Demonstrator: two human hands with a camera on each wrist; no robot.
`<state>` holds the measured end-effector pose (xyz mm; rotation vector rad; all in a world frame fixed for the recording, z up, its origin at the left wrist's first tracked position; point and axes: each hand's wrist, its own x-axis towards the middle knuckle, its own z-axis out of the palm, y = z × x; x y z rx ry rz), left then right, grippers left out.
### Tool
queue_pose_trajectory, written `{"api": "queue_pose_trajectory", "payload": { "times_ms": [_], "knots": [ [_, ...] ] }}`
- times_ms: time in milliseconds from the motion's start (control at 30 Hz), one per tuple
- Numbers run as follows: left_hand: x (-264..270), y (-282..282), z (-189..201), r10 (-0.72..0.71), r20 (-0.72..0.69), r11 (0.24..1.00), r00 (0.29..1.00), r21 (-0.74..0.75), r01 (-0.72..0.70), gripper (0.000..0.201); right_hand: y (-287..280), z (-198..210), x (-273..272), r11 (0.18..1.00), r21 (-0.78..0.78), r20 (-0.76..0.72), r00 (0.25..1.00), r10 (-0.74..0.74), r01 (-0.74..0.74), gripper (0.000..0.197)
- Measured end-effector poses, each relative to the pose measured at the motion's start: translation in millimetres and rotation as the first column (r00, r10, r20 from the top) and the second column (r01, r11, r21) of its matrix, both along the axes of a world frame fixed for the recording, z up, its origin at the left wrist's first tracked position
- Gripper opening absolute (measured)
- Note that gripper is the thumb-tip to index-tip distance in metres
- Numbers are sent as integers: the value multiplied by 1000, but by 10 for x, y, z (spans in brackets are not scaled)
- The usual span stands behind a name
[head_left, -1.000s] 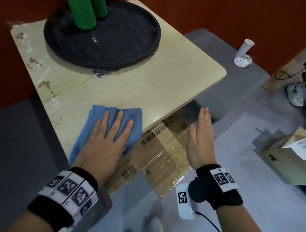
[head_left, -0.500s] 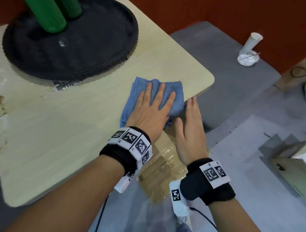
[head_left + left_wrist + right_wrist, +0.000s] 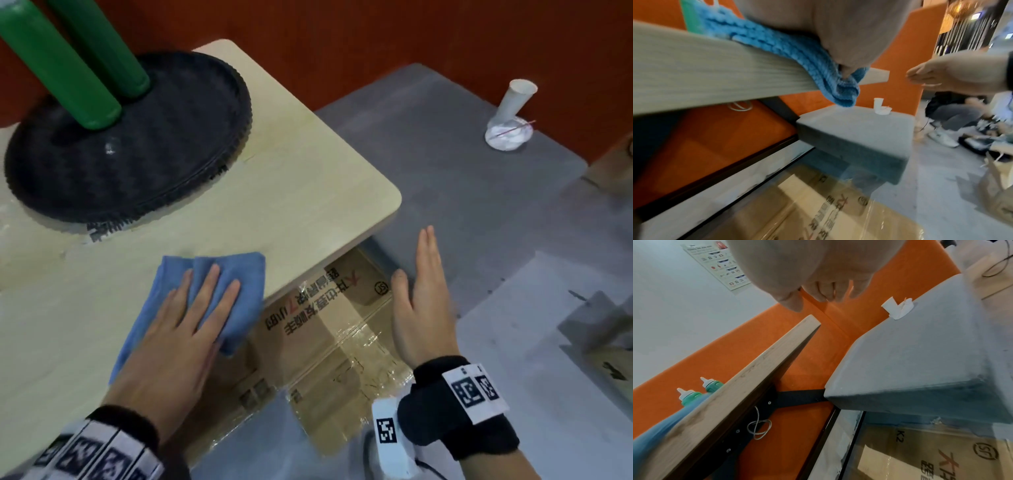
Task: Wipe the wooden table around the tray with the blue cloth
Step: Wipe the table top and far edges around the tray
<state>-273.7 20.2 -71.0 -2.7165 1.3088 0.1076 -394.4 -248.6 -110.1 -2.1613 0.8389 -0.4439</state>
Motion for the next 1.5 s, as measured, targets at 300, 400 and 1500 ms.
{"api": "queue_pose_trajectory", "payload": {
  "times_ms": [300, 400, 1500],
  "knots": [
    [116, -723, 8, 3, -19, 995, 1000, 97, -2, 63, -58, -90, 58, 998, 48, 23, 999, 36, -37, 60],
    [173, -1472, -39, -38, -15, 998, 999, 51, 38, 60, -108, -99, 70, 998, 55, 62, 998, 27, -30, 62],
    [60, -733, -9, 22, -18, 997, 1000, 78, -21, 63, -44, -26, 119, 998, 63, 60, 998, 13, -17, 63]
  ]
}}
